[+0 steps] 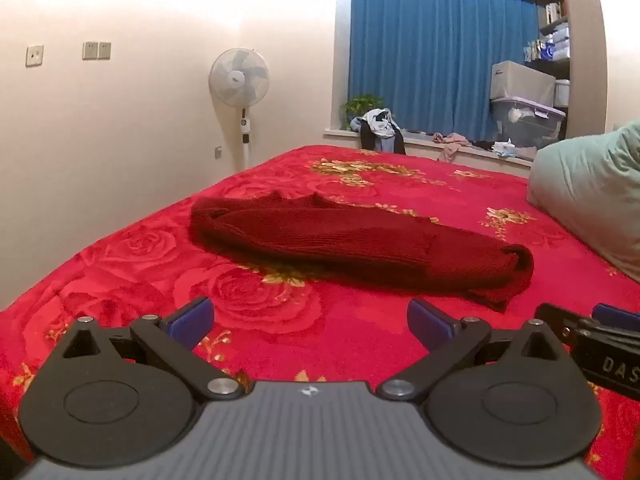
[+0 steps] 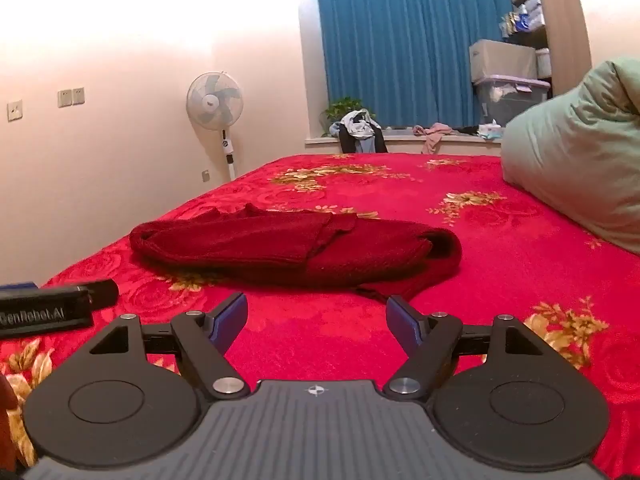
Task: Fold small clothes
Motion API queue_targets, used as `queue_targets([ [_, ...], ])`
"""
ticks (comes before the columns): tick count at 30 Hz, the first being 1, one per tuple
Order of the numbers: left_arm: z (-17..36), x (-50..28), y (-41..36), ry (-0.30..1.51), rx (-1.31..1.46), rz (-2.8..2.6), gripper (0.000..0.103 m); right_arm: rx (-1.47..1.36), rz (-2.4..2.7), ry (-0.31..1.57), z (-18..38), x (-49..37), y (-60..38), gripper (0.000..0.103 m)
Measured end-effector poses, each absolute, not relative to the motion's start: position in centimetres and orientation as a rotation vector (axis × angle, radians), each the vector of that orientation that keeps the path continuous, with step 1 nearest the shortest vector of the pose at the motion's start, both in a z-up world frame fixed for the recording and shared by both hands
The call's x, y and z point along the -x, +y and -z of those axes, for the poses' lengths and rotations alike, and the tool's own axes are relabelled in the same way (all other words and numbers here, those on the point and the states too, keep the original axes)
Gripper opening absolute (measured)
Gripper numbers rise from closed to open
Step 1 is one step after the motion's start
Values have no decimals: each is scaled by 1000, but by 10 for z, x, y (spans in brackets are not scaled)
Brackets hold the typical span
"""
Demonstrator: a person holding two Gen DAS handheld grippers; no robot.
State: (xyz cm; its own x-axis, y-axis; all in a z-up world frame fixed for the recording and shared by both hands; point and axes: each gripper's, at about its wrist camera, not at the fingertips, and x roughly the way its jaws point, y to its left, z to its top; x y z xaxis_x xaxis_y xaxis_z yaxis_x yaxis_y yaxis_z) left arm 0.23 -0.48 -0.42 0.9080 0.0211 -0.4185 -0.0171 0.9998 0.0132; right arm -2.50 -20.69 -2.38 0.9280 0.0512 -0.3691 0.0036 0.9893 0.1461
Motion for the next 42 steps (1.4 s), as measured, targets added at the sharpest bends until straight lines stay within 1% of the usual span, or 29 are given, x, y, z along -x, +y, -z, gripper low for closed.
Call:
queue_targets([
  [3,9,-6,-11,436,-39,-26,103,-154,-17,391,31,24,-205,78],
  [10,10,-9,-2,487,34,11,102,-143,-51,423,36,21,-197,77],
  [42,14,-10,-9,508,14,-2,102,-121,-69,437,34,18,-196,77],
])
